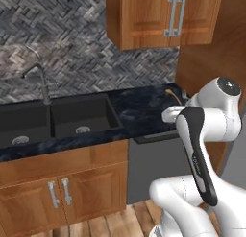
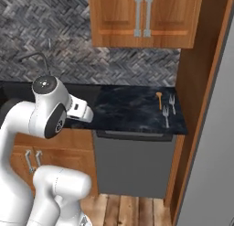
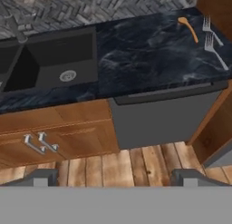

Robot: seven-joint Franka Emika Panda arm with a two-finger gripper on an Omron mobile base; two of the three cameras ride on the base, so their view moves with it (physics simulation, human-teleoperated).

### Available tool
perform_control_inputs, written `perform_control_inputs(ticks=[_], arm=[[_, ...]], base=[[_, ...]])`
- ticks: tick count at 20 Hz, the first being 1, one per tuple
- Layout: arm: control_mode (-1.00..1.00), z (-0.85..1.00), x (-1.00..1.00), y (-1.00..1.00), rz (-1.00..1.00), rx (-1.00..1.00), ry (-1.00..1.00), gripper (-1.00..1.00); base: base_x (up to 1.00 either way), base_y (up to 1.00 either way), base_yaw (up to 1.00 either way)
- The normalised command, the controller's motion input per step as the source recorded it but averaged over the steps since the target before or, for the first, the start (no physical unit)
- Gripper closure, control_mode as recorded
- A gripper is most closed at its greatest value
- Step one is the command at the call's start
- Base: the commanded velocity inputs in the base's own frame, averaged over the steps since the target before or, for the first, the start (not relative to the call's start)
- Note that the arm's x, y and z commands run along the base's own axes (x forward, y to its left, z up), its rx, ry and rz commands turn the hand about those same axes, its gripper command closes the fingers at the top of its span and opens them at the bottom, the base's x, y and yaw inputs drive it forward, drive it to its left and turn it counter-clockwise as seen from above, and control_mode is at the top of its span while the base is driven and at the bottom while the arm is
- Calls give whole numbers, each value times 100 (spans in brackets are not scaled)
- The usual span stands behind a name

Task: Organize the utensils by type. Pick up the wooden spoons from the counter and place them in the open cabinet. Then pick up the metallic utensils from the counter and place them in the open drawer.

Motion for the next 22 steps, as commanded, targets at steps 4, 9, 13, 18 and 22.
perform_control_inputs(ticks=[4, 9, 13, 18, 22], arm=[[100, 0, 0, 0, 0, 0, 0, -100], [100, 0, 0, 0, 0, 0, 0, -100], [100, 0, 0, 0, 0, 0, 0, -100], [100, 0, 0, 0, 0, 0, 0, -100], [100, 0, 0, 0, 0, 0, 0, -100]], base=[[44, -46, -4], [55, -28, -14], [53, -13, -10], [51, -14, -8], [51, -16, -3]])
